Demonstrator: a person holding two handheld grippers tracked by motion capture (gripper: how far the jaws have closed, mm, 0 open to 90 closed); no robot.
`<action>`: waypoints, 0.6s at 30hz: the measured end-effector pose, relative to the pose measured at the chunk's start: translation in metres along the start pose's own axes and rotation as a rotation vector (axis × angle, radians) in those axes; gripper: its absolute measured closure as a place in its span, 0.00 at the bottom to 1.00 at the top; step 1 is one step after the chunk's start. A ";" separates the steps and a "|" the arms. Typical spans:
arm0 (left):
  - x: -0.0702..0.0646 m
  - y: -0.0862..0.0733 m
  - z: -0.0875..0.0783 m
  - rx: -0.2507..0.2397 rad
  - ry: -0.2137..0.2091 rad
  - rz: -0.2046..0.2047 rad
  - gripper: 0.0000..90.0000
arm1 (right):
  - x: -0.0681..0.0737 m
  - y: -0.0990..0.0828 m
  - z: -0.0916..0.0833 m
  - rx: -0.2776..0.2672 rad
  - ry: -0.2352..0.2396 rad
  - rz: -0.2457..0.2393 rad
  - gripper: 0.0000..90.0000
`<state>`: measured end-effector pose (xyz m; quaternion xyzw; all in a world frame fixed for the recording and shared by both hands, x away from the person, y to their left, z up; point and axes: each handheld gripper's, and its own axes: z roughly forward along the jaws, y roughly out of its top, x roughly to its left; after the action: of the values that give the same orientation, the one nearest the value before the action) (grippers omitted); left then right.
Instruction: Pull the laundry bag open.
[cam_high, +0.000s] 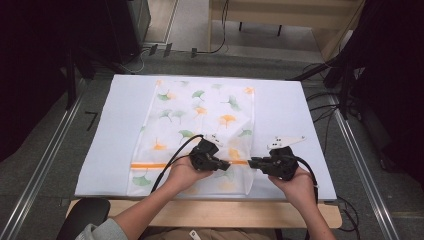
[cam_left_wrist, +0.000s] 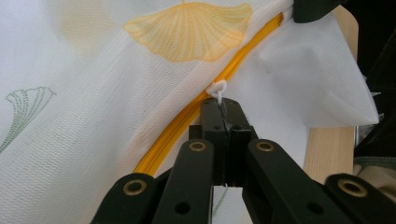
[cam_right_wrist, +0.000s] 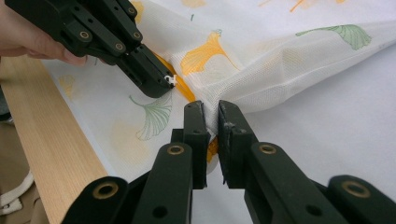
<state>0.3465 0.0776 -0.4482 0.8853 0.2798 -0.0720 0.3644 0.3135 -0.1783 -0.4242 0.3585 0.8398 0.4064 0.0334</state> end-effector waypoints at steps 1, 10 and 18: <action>-0.001 0.000 -0.001 0.001 0.006 -0.002 1.00 | 0.001 0.000 0.001 0.003 0.001 -0.001 0.94; 0.002 0.000 -0.003 -0.003 0.005 0.011 1.00 | 0.001 0.000 0.001 0.000 0.001 -0.008 0.94; 0.005 -0.001 -0.003 -0.004 -0.006 -0.014 1.00 | 0.002 0.000 0.001 0.001 0.005 -0.004 0.94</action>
<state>0.3497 0.0825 -0.4478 0.8824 0.2849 -0.0767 0.3665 0.3124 -0.1764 -0.4242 0.3559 0.8408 0.4066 0.0317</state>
